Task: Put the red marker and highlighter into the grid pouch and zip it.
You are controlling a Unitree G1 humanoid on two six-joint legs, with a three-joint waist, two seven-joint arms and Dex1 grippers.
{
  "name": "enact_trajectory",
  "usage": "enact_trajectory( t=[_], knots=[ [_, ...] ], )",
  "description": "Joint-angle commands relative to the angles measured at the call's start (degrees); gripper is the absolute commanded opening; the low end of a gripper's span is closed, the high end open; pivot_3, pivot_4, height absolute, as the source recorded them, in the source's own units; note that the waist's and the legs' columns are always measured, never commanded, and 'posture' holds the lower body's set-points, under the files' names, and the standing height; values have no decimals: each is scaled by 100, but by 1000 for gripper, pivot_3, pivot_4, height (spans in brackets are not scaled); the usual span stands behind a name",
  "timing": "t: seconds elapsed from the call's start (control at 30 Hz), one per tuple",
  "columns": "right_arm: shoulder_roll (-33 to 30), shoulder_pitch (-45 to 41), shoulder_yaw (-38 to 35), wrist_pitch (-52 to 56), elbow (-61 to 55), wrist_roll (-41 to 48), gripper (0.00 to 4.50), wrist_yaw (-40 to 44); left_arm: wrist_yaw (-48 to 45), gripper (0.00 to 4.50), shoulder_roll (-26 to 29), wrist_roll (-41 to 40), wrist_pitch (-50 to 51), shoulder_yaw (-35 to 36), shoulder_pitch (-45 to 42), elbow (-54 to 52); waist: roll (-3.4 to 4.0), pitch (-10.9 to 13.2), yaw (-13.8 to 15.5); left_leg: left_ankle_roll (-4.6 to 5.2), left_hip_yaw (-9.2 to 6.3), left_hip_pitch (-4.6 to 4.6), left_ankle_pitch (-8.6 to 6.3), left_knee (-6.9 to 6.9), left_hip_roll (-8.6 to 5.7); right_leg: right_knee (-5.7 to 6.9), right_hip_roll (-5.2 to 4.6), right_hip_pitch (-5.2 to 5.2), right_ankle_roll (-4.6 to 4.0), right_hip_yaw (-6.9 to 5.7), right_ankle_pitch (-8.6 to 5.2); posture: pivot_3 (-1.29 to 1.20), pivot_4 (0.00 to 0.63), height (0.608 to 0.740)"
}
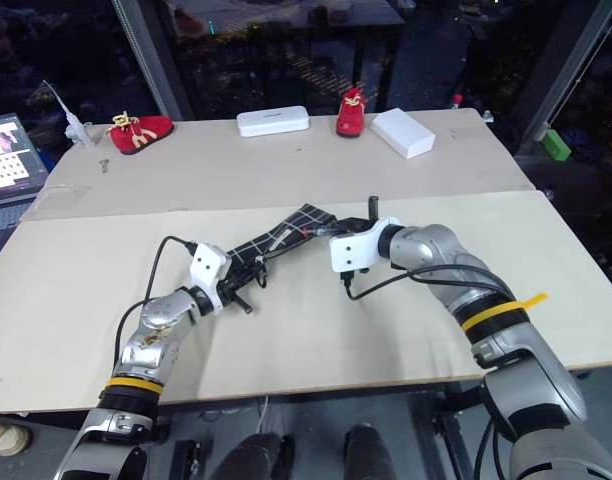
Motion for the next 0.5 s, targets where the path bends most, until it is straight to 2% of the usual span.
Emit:
enact_trajectory(
  t=[0.03, 0.23, 0.5],
  knots=[
    [29, -227, -67, -278, 52, -177, 712, -141, -14, 0, -19, -8, -68, -31, -113, -182, 0, 0, -6, 0, 0, 0, 0, 0, 0, 0, 1, -1, 0, 0, 0, 0, 150, 740],
    [136, -408, -98, -431, 311, -328, 712, -235, 9, 0, -39, -19, -44, -30, -145, -207, 0, 0, -11, 0, 0, 0, 0, 0, 1, 1, 2, -1, -1, 2, 0, 0, 150, 740],
    [-240, -420, -404, -872, 445, -40, 712, -136, 46, 0, -47, -26, -15, -1, -103, -259, 0, 0, 8, 0, 0, 0, 0, -1, 0, -3, 2, 0, -3, 2, 2, 0, 150, 740]
  ],
)
